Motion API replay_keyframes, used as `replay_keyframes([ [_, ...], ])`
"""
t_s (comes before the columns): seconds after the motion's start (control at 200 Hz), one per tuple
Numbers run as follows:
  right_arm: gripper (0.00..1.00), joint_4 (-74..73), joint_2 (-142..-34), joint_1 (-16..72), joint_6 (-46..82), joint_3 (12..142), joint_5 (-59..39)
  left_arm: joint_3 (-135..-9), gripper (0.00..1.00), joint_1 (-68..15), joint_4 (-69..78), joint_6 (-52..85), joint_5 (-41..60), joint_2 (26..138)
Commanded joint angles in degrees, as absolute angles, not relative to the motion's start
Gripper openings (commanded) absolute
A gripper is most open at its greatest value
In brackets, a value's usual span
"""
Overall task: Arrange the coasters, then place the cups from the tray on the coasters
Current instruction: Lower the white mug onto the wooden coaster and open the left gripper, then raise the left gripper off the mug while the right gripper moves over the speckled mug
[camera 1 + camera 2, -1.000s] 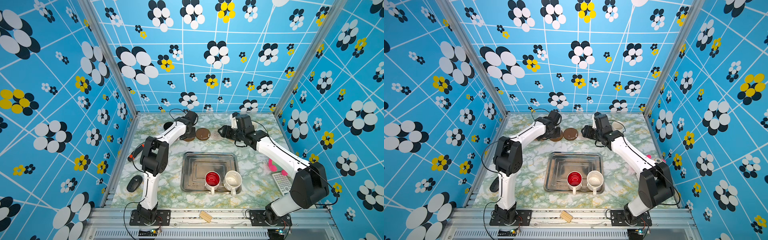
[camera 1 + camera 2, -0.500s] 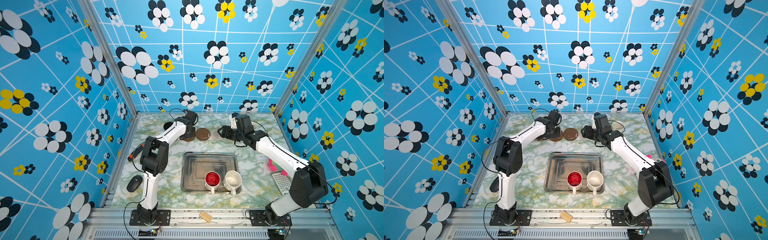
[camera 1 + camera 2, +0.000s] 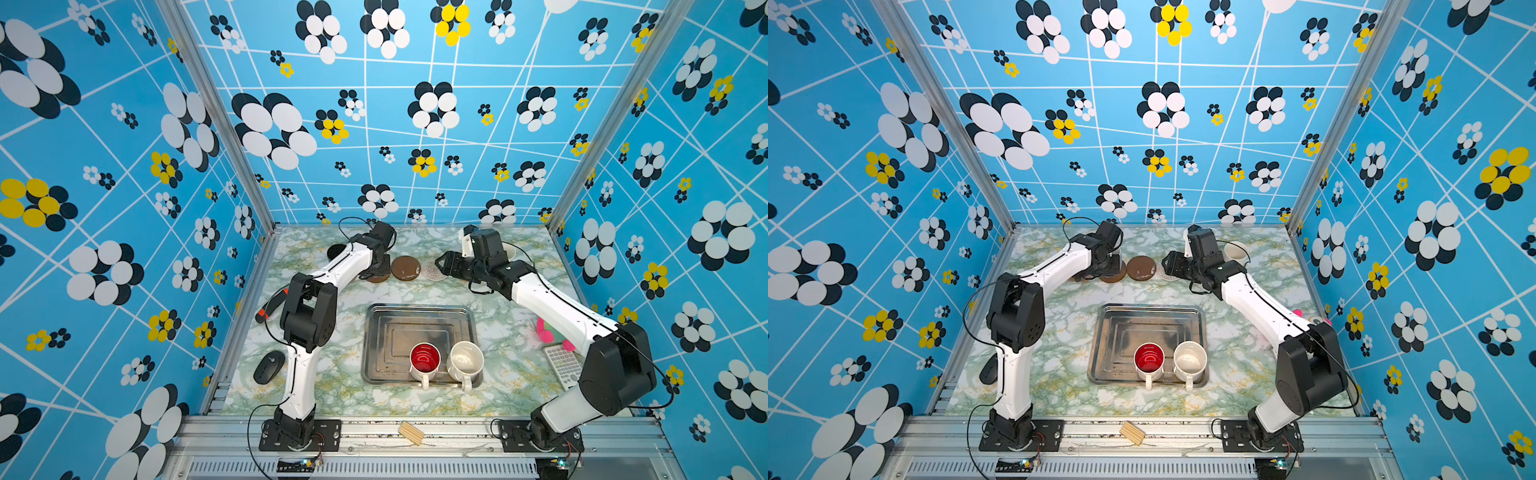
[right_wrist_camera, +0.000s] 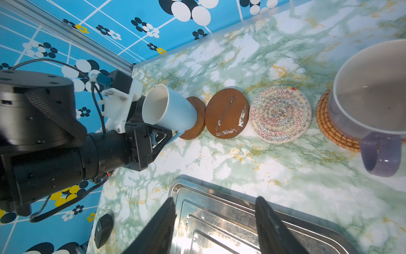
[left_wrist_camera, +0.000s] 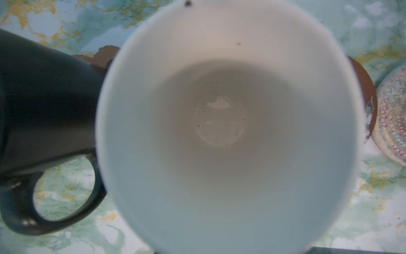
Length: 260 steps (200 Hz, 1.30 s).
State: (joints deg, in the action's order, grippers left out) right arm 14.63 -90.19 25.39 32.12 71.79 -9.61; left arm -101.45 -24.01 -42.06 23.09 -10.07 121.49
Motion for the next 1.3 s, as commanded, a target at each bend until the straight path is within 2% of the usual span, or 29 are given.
replay_keyframes([
  [0.0, 0.6, 15.41, -90.31, 25.53, 31.11, 73.21, -10.2, -103.38, 0.34, -23.73, -43.35, 22.96, -11.16, 120.41],
  [0.135, 0.6, 15.46, -90.39, 25.56, 31.2, 73.28, -10.29, -103.27, 0.42, -23.73, -43.57, 23.03, -11.16, 120.08],
  [0.185, 0.6, 15.46, -90.28, 25.53, 31.2, 73.23, -10.28, -103.17, 0.42, -23.84, -43.56, 22.96, -11.16, 119.85],
  [0.21, 0.6, 15.4, -90.33, 25.53, 31.2, 73.24, -10.28, -103.12, 0.48, -23.87, -43.59, 23.03, -11.16, 119.67],
  [0.44, 0.6, 14.42, -89.54, 25.57, 31.03, 72.33, -10.68, -102.03, 0.58, -24.91, -43.68, 22.86, -12.28, 115.52],
  [0.765, 0.6, 20.0, -88.14, 25.66, 28.77, 73.18, -7.89, -93.83, 0.6, -29.95, -37.59, 22.47, -16.61, 100.86],
  [0.985, 0.6, 30.6, -84.98, 26.49, 23.75, 75.1, -6.08, -76.77, 0.64, -35.21, -21.15, 21.47, -18.89, 86.97],
  [1.295, 0.6, 52.07, -78.02, 37.26, 18.5, 77.72, 2.87, -61.2, 0.66, -35.94, -11.08, 23.0, -18.93, 76.4],
])
